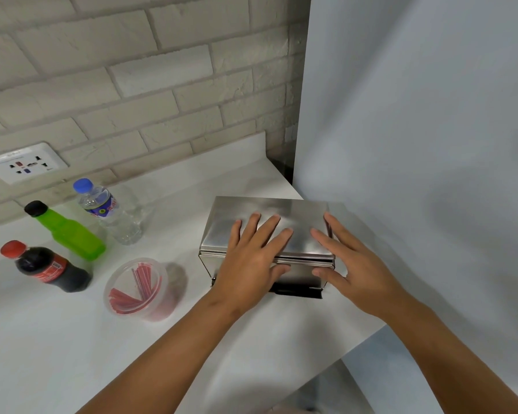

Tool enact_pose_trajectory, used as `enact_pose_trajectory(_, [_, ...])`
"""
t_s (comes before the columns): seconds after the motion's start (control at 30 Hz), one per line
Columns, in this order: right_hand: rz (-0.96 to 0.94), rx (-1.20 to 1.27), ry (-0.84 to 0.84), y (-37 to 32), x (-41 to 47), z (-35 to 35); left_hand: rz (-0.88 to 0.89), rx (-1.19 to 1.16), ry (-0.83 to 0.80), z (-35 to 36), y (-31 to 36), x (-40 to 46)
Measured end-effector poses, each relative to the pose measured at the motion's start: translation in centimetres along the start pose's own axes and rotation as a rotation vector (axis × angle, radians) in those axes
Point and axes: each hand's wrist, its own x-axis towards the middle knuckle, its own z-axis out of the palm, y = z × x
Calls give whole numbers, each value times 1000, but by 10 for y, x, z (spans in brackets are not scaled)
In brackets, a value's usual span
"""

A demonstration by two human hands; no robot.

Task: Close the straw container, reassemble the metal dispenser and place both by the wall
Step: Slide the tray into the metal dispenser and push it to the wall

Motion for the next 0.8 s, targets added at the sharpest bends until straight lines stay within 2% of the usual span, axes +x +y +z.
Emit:
enact_pose_trajectory(0.27, [-2, -7, 76, -3, -4, 4, -1, -2, 64, 5, -2, -2])
enact_pose_trajectory(0.8, [21, -59, 98, -6, -6, 6, 14, -30, 99, 9, -4, -6])
